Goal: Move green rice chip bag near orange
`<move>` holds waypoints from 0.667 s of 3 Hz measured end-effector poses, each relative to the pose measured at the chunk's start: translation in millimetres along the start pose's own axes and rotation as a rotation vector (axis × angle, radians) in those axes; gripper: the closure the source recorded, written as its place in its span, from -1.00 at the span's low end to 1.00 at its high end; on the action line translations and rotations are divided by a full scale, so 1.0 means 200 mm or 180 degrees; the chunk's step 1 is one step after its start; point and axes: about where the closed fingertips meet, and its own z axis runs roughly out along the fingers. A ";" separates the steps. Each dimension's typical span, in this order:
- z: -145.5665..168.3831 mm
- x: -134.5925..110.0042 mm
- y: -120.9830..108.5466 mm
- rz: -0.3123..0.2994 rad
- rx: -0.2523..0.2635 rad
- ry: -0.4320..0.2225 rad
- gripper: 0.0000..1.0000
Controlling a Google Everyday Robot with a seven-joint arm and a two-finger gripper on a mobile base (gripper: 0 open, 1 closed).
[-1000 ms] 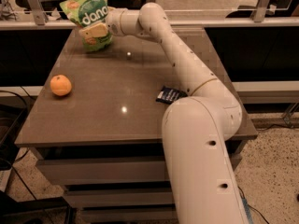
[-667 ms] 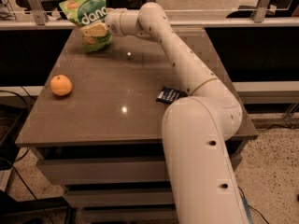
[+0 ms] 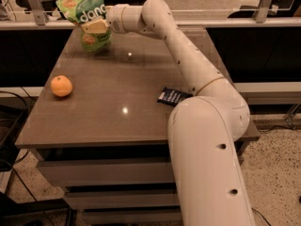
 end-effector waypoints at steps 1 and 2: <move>-0.06 -0.09 0.08 -0.0011 -0.0119 -0.0087 1.00; -0.13 -0.15 0.23 -0.0001 -0.0314 -0.0188 1.00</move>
Offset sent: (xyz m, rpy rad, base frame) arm -0.1108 -0.0022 0.0229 0.0685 0.0020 0.1867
